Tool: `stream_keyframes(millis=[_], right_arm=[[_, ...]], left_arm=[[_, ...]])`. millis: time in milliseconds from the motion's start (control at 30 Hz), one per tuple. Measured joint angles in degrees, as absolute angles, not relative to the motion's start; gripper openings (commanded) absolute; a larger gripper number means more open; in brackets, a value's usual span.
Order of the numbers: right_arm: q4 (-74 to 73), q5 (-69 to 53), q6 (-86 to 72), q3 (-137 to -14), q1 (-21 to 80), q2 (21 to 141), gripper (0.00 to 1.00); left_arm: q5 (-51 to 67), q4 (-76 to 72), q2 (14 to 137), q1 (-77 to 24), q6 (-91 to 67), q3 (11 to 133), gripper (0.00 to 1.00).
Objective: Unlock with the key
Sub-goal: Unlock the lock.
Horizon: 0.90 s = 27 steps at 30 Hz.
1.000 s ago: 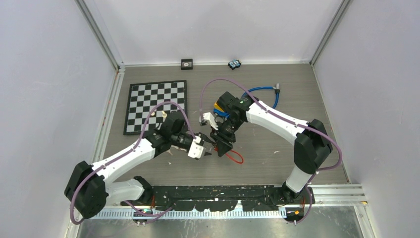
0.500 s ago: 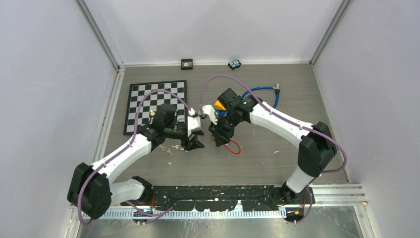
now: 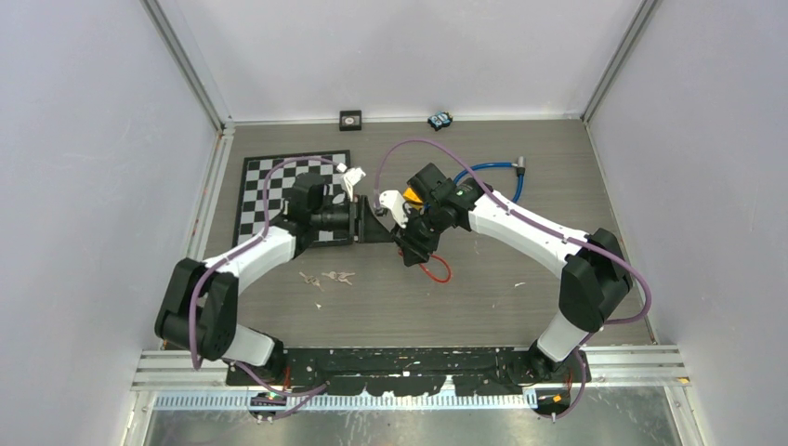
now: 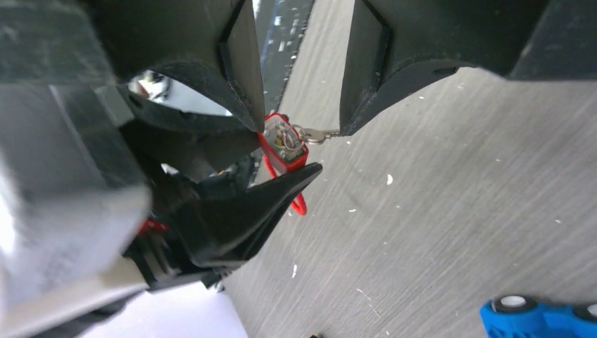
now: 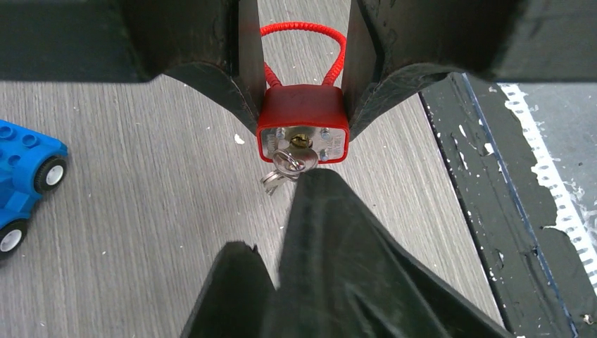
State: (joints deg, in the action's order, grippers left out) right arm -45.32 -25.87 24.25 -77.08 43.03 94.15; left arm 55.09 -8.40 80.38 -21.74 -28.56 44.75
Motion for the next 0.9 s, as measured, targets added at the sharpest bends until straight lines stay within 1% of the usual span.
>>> stream_keyframes(millis=[200, 367, 467, 500, 567, 733, 833, 900], right_arm=[[-44.8, -24.4, 23.7, -77.1, 43.0, 94.1, 0.0], [-44.7, -23.8, 23.5, -77.1, 43.0, 94.1, 0.0], [-44.6, -23.6, 23.6, -77.1, 43.0, 94.1, 0.0], [-44.6, -23.4, 23.6, -77.1, 43.0, 94.1, 0.0], [-44.7, -23.4, 23.6, -77.1, 43.0, 94.1, 0.0], [-44.6, -23.1, 23.6, -77.1, 43.0, 94.1, 0.0], [-44.6, -23.0, 23.6, -77.1, 43.0, 94.1, 0.0], [-44.6, -22.9, 23.6, -77.1, 43.0, 94.1, 0.0]], left_arm=[[56.3, -11.6, 85.9, -21.8, -42.0, 46.1, 0.37], [56.6, -12.1, 88.6, -23.4, -47.3, 49.4, 0.31], [56.6, -12.1, 88.7, -24.4, -47.8, 49.9, 0.28], [56.6, -12.0, 88.7, -24.9, -47.8, 50.1, 0.28], [56.5, -11.7, 88.7, -25.2, -47.6, 50.2, 0.32], [55.7, -8.8, 88.6, -25.2, -45.5, 50.5, 0.46], [54.9, -6.7, 88.3, -25.2, -44.1, 50.5, 0.46], [54.4, -5.6, 88.0, -25.2, -43.3, 50.5, 0.41]])
